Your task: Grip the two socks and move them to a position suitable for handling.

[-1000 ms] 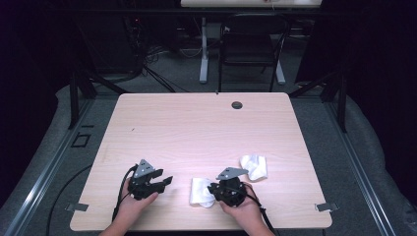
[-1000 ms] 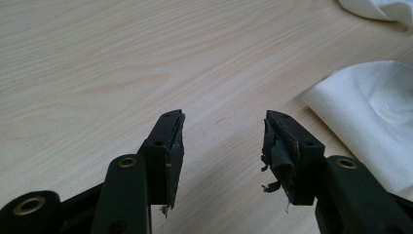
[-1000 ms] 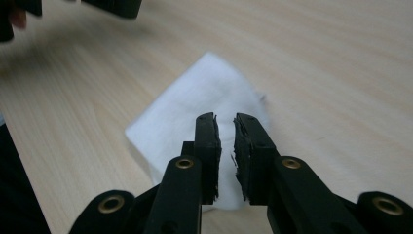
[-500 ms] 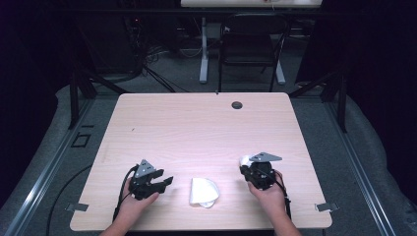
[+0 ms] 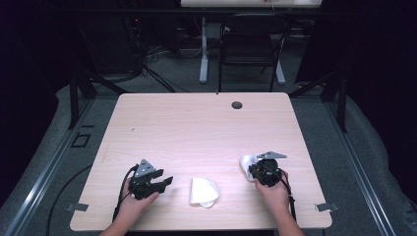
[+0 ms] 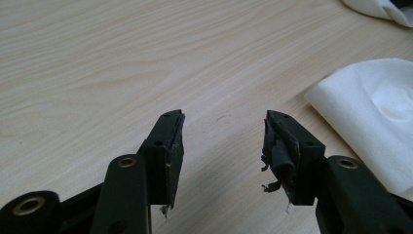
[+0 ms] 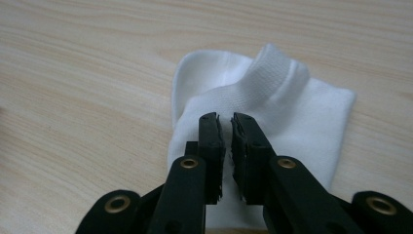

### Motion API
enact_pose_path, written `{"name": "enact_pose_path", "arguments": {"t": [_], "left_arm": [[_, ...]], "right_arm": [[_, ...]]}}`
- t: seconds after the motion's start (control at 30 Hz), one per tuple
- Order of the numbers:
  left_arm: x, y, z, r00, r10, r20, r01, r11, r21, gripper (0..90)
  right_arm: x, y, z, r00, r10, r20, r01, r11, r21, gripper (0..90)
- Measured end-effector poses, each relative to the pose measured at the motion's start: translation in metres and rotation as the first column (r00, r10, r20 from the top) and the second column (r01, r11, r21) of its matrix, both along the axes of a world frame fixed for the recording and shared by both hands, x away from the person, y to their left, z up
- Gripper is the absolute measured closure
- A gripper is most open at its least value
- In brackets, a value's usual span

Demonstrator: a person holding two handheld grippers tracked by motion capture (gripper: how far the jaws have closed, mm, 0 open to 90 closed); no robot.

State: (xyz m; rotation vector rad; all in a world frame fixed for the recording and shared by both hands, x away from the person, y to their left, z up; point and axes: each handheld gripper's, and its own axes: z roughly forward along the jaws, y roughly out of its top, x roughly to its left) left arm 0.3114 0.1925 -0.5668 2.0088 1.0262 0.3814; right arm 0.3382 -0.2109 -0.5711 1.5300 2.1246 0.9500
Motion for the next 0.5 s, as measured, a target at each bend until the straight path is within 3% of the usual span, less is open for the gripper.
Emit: {"name": "enact_pose_path", "arguments": {"t": [0.23, 0.5], "left_arm": [[0.001, -0.001, -0.001, 1.0, -0.004, -0.004, 0.004, 1.0, 0.005, 49.5], [0.001, -0.001, -0.001, 0.9999, -0.012, -0.004, 0.012, 0.9999, 0.007, 49.5]], "right_arm": [[0.002, 0.01, -0.003, 0.9996, 0.027, 0.0, -0.027, 1.0, 0.008, 84.5], [0.005, 0.035, -0.005, 0.9971, 0.076, 0.006, -0.076, 0.997, 0.024, 85.6]]}}
